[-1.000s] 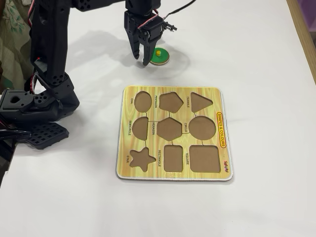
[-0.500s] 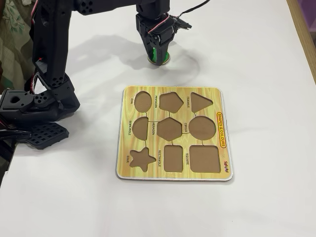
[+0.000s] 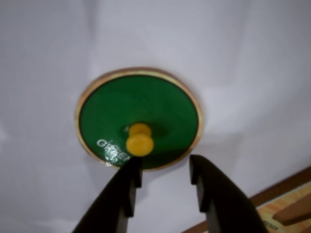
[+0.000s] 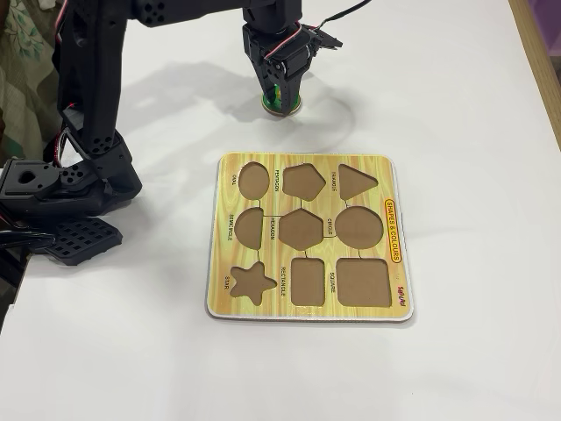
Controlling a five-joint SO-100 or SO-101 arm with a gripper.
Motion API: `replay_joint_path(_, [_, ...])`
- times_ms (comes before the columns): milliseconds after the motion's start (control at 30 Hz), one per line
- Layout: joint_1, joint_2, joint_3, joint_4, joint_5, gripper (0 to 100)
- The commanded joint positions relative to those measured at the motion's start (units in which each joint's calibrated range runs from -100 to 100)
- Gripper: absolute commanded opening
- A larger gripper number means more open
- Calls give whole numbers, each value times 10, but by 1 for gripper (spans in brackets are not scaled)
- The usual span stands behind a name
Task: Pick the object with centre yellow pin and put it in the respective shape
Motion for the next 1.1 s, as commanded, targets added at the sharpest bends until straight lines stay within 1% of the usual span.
replay_joint_path(0, [-10,-29,-4,-3,-1,12])
replay_joint_path(400, [-33,-30,-7,-4,-1,12])
replay_joint_path(767, [-28,-30,-14,-5,-1,12])
replay_joint_path(933, [-25,-30,-4,-52,-1,12])
replay_joint_path(1067, [-26,-29,-4,-51,-1,12])
